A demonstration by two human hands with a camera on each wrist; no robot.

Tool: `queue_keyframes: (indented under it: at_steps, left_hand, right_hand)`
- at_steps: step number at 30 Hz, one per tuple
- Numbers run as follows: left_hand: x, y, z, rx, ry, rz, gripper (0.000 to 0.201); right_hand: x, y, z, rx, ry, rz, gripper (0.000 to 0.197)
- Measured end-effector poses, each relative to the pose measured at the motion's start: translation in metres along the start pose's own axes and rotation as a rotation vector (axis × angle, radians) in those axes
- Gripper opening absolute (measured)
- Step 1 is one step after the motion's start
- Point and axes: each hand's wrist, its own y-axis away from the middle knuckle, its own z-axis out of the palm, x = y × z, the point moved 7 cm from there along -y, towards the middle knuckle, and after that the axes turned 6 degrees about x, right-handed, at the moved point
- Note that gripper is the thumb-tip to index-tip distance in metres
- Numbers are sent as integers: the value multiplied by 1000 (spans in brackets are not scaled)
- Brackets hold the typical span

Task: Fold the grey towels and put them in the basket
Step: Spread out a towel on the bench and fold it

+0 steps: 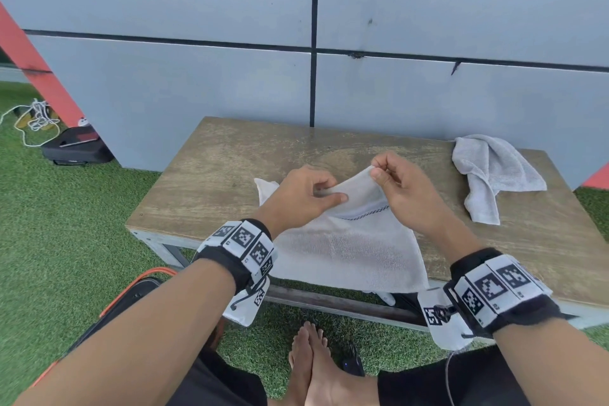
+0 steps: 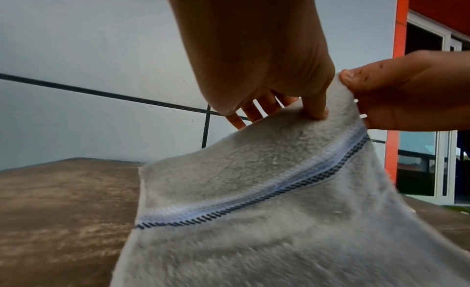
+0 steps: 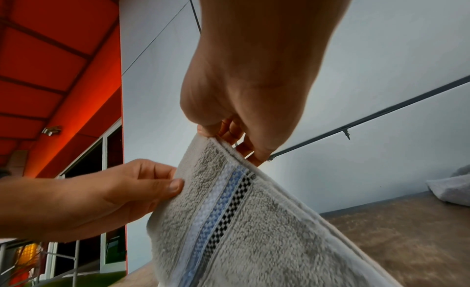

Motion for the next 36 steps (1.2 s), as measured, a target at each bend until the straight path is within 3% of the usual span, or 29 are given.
queue_keyframes:
  at_steps: [3, 8, 13, 15, 17, 19, 28, 31, 36]
  left_hand:
    - [-1, 3, -9, -24, -48, -11, 29]
    - [-7, 10, -4, -143, -99, 23, 34]
    - [11, 15, 5, -209, 31, 20, 20]
    - [10, 16, 9, -227, 49, -17, 28]
    - [6, 16, 7, -196, 65, -40, 47]
    - [3, 18, 2, -153, 98, -46, 53]
    - [-24, 42, -30, -120, -17, -111, 33]
    - [-31, 51, -48, -92, -94, -111, 41]
    - [-26, 63, -74, -37, -138, -109, 20]
  right_hand:
    - [-6, -4, -13, 36, 20, -19, 11]
    - [-13, -5, -22, 54, -17, -23, 14]
    - [-25, -1, -16, -26, -16, -47, 14]
    - [-28, -1, -16, -40, -24, -58, 15]
    - [-28, -2, -19, -41, -29, -66, 20]
    - [-24, -3, -24, -7, -21, -55, 24]
    - [-15, -7, -67, 257, -53, -9, 12]
    - [-10, -9, -82, 356, -38, 39, 13]
    - [0, -9, -96, 417, -22, 125, 14]
